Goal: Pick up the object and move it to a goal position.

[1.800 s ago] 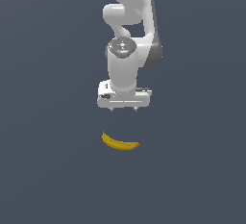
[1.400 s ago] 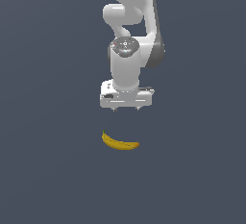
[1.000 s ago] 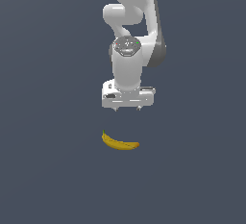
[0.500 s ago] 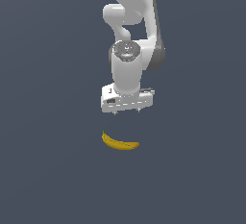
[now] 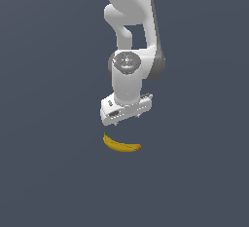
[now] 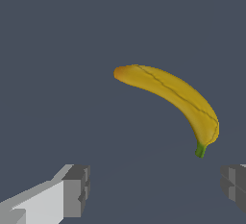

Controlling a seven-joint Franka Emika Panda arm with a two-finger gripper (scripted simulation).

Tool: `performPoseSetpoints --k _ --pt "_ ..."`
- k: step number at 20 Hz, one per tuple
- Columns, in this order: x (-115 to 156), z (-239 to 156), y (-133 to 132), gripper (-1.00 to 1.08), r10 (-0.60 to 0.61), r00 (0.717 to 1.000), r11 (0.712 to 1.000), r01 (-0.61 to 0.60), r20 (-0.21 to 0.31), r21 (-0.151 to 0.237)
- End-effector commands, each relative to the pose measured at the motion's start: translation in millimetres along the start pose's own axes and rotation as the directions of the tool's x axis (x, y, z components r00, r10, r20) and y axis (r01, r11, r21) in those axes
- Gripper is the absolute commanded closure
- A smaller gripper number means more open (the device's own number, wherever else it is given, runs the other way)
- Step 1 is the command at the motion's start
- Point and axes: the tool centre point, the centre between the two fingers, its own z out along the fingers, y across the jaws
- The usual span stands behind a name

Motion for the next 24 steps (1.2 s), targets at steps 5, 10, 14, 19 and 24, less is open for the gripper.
performPoseSetpoints --k 5,10,14,19,24 --pt "12.0 14.3 11.5 -0.92 -0.181 0.984 0.983 0.181 0.003 -0.007" --pt "20.5 25.7 20.5 -0.92 -0.314 0.949 0.949 0.314 0.004 -0.010" --pt "26.8 34.9 27.9 -0.92 -0.415 0.910 0.910 0.415 0.006 -0.012" --pt "34.0 46.7 37.2 -0.92 -0.533 0.846 0.846 0.533 0.006 -0.014" --pt "39.6 56.9 45.4 -0.92 -0.625 0.780 0.780 0.625 0.006 -0.015"
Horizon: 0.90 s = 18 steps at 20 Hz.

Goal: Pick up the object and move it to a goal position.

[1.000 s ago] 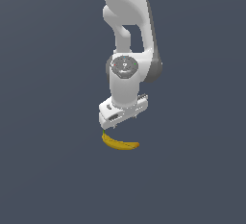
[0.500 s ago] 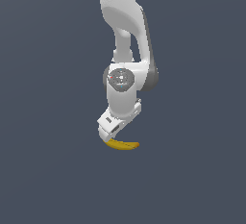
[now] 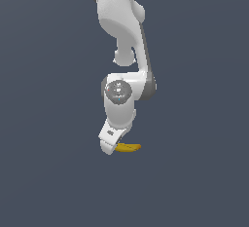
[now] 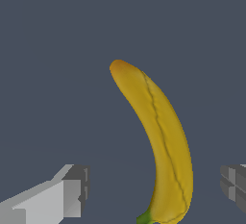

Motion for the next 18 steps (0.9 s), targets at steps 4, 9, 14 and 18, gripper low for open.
performPoseSetpoints --k 4,9,14,18 --pt "-0.4 8.9 8.5 -0.92 -0.099 0.995 0.995 0.099 -0.002 -0.003" --pt "-0.9 13.6 12.8 -0.92 -0.149 0.989 0.989 0.149 -0.003 -0.004" --pt "-1.1 15.2 14.3 -0.92 -0.166 0.986 0.986 0.166 -0.003 -0.004" --pt "-1.2 18.6 13.8 -0.92 -0.162 0.987 0.987 0.162 -0.003 -0.004"
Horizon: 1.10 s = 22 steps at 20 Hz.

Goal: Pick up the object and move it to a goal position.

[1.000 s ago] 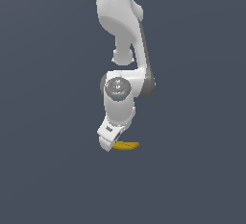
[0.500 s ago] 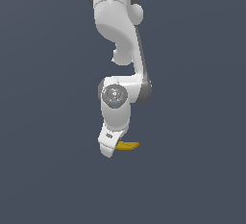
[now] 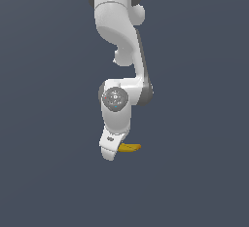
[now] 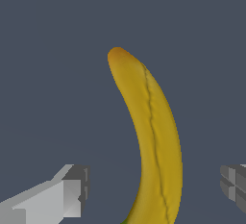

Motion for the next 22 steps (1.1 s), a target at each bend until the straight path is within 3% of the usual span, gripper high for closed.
performPoseSetpoints --k 1,9,15,16,22 --pt "-0.1 5.0 -0.3 -0.92 0.000 1.000 1.000 0.000 0.000 0.001" --pt "-0.4 43.5 -1.3 -0.92 -0.004 1.000 1.000 0.004 0.000 0.000" --pt "0.2 49.0 0.0 -0.92 -0.005 1.000 1.000 0.005 0.000 0.000" --pt "0.2 49.0 0.0 1.08 -0.005 1.000 1.000 0.005 0.000 0.000" --pt "0.2 49.0 0.0 1.08 -0.005 1.000 1.000 0.005 0.000 0.000"
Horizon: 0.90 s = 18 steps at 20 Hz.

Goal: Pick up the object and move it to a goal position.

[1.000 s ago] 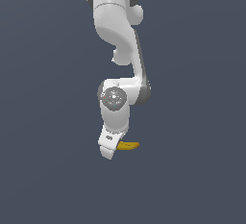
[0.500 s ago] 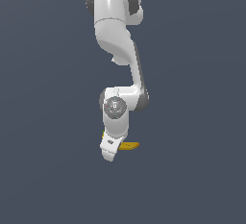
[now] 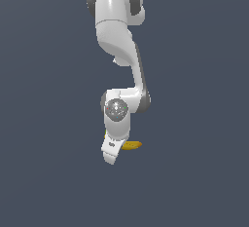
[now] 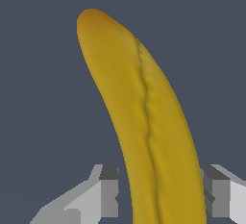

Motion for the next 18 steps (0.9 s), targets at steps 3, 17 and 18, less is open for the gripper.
performPoseSetpoints --k 3,17,18 --pt "0.2 0.2 -0.2 1.08 0.000 1.000 1.000 0.000 0.000 0.000" --pt "12.7 -57.2 -4.3 1.08 0.000 1.000 1.000 0.000 0.000 0.000" --pt "15.1 -66.6 -5.1 1.08 0.000 1.000 1.000 0.000 0.000 0.000"
